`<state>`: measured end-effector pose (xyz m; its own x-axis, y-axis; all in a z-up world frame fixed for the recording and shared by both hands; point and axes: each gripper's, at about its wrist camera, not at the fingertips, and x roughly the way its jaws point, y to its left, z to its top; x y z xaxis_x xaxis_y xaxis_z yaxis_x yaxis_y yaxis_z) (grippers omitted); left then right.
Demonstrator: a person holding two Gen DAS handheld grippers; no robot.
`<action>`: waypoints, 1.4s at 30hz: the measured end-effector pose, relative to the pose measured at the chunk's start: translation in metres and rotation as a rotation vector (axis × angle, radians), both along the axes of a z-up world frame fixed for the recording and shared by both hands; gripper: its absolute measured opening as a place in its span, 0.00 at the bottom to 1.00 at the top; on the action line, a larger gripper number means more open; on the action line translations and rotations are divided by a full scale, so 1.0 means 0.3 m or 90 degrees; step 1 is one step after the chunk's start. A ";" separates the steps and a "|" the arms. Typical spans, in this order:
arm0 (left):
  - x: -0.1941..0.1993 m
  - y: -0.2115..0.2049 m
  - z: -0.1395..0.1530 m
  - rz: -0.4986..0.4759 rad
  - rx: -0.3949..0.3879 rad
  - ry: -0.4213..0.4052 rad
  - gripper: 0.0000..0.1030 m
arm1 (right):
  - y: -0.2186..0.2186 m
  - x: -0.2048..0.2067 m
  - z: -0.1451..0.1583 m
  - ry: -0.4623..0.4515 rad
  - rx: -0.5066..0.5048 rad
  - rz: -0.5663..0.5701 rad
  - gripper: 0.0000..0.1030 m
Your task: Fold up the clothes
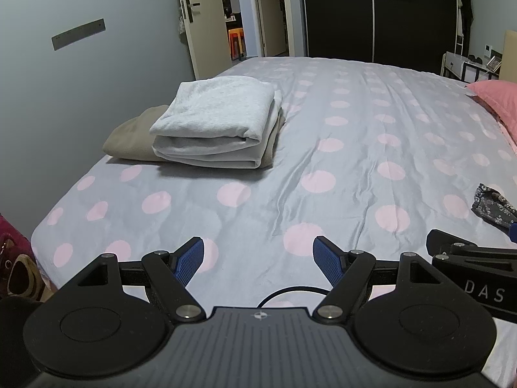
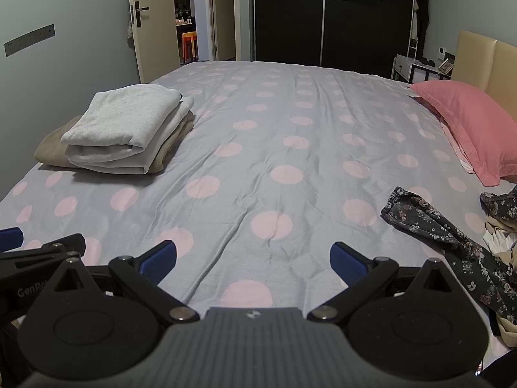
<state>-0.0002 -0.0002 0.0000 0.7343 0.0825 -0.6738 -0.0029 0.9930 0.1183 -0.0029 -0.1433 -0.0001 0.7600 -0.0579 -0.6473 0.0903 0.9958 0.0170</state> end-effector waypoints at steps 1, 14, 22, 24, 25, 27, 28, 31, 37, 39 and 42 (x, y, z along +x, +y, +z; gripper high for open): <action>0.000 0.000 0.000 0.000 0.000 -0.001 0.72 | 0.001 0.000 0.000 0.001 0.001 0.000 0.99; 0.000 -0.002 -0.003 0.000 0.001 -0.004 0.72 | 0.008 -0.004 -0.001 0.006 0.007 -0.001 0.99; 0.002 -0.004 0.004 -0.001 0.002 -0.004 0.72 | 0.001 0.002 -0.002 0.004 0.007 0.002 0.99; 0.001 -0.006 0.002 -0.001 0.002 -0.004 0.72 | -0.001 -0.002 -0.003 0.004 0.007 0.003 0.99; 0.002 -0.007 0.002 -0.001 0.002 -0.004 0.72 | -0.002 -0.004 -0.003 0.004 0.007 0.003 0.99; 0.004 -0.009 0.002 -0.001 0.003 -0.004 0.72 | -0.002 -0.003 -0.005 0.005 0.007 0.002 0.99; 0.003 -0.009 0.002 -0.001 0.003 -0.004 0.72 | -0.002 -0.001 -0.005 0.005 0.007 0.002 0.99; 0.002 -0.010 0.001 -0.001 0.003 -0.004 0.72 | 0.004 0.001 -0.005 0.006 0.005 0.002 0.99; 0.000 -0.010 -0.001 -0.001 0.003 -0.004 0.72 | 0.010 -0.002 -0.002 0.009 0.002 0.004 0.99; 0.000 -0.009 -0.002 -0.001 0.002 -0.004 0.72 | 0.009 -0.003 -0.002 0.010 0.002 0.003 0.99; -0.001 -0.009 0.000 -0.001 0.002 -0.003 0.72 | 0.012 -0.003 -0.003 0.010 0.000 0.003 0.99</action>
<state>-0.0004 -0.0030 -0.0001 0.7381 0.0837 -0.6695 -0.0023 0.9926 0.1217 -0.0036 -0.1397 -0.0010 0.7501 -0.0540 -0.6591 0.0858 0.9962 0.0161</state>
